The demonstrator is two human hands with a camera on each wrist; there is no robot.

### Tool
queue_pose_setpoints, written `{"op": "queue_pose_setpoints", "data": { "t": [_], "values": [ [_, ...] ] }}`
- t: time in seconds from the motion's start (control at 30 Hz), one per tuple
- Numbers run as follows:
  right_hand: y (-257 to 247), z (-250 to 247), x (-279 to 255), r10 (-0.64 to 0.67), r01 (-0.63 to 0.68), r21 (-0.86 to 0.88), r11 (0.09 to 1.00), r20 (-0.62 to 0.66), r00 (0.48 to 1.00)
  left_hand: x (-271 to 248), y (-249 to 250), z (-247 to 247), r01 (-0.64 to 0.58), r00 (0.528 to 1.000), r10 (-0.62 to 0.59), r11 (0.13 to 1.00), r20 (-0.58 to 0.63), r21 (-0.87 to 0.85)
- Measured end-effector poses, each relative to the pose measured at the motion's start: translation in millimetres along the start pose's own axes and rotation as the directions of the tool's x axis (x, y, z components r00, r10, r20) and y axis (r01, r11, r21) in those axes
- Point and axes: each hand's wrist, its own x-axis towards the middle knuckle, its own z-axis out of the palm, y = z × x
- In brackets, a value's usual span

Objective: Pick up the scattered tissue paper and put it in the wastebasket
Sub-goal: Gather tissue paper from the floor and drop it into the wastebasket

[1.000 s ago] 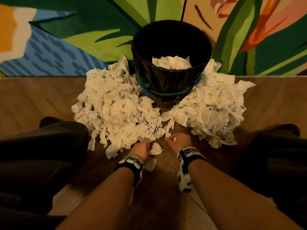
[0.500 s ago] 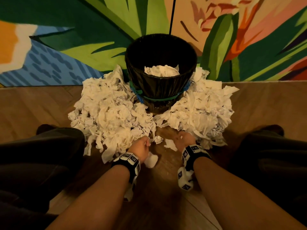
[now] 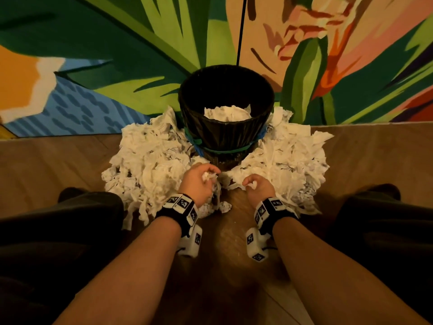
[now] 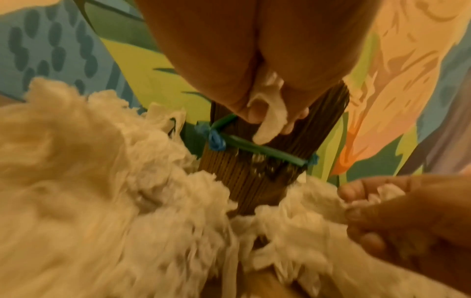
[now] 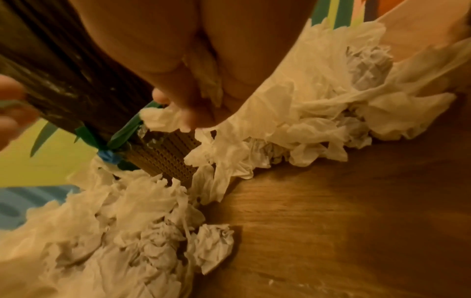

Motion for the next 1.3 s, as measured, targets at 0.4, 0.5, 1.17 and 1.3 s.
{"op": "queue_pose_setpoints", "data": {
  "t": [0.4, 0.5, 1.17, 1.3],
  "values": [
    [-81.9, -47.4, 19.1, -0.008, 0.176, 0.557, 0.811, -0.29, 0.957, 89.2, 92.5, -65.7, -0.296, 0.923, 0.259, 0.951, -0.286, -0.093],
    [-119.9, -64.1, 40.0, -0.133, 0.288, 0.521, 0.804, -0.315, 0.94, 116.0, 99.1, -80.7, -0.239, 0.961, 0.235, 0.971, -0.145, -0.016],
    [-155.7, -104.3, 78.3, -0.452, 0.48, 0.01, 0.877, -0.315, 0.834, 148.4, 106.6, -79.7, -0.287, 0.932, 0.325, 0.932, -0.159, 0.223],
    [-116.5, -105.6, 81.2, -0.227, 0.323, 0.129, 0.937, -0.476, 0.849, 126.4, 86.6, -86.9, -0.327, 0.882, 0.358, 0.933, -0.306, 0.148]
  ]
}}
